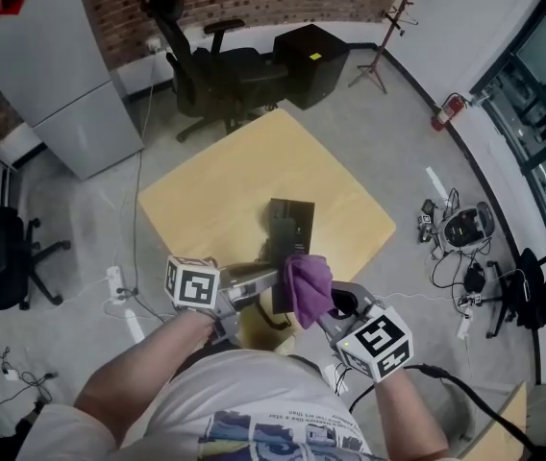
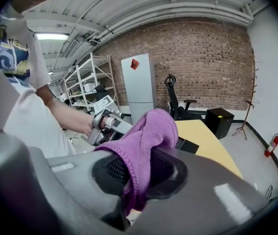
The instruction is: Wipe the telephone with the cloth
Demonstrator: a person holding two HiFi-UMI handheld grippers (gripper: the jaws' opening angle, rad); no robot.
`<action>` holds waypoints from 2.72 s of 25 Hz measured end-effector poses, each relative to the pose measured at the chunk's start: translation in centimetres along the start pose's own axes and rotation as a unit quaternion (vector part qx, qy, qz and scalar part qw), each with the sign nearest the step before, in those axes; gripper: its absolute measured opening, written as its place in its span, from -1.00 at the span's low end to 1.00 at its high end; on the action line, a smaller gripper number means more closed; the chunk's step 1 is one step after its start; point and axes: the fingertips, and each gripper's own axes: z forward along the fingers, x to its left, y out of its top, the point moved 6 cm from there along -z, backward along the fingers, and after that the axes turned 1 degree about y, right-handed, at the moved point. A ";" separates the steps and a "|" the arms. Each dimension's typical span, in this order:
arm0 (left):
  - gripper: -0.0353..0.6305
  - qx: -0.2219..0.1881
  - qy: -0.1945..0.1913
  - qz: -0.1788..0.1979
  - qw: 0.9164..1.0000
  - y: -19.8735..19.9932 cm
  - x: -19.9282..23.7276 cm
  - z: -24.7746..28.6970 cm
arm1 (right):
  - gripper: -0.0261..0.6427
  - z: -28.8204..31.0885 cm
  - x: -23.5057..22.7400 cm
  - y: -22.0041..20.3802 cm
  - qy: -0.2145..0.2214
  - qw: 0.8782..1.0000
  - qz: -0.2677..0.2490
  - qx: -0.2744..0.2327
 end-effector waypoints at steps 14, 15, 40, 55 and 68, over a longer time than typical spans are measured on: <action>-0.66 0.010 -0.013 0.007 1.000 0.8 -0.1 0.1 | -0.79 -1.4 1.3 1.6 -0.021 1.000 -0.010 -0.012; -0.66 0.013 -0.014 0.008 1.000 0.6 -0.2 0.2 | -0.79 -1.5 1.1 2.3 -0.025 0.999 -0.013 -0.018; -0.66 0.008 -0.025 0.003 1.000 0.5 -0.2 -0.3 | -0.79 1.0 1.5 2.7 -0.028 1.000 0.007 0.013; -0.66 -0.019 -0.035 0.004 0.999 2.9 -0.2 -0.7 | -0.79 0.4 3.9 -0.2 0.009 0.999 0.010 0.047; -0.66 0.020 -0.088 0.003 0.996 1.8 -1.1 -1.2 | -0.79 -1.0 -2.9 4.3 -0.064 0.998 0.003 -0.024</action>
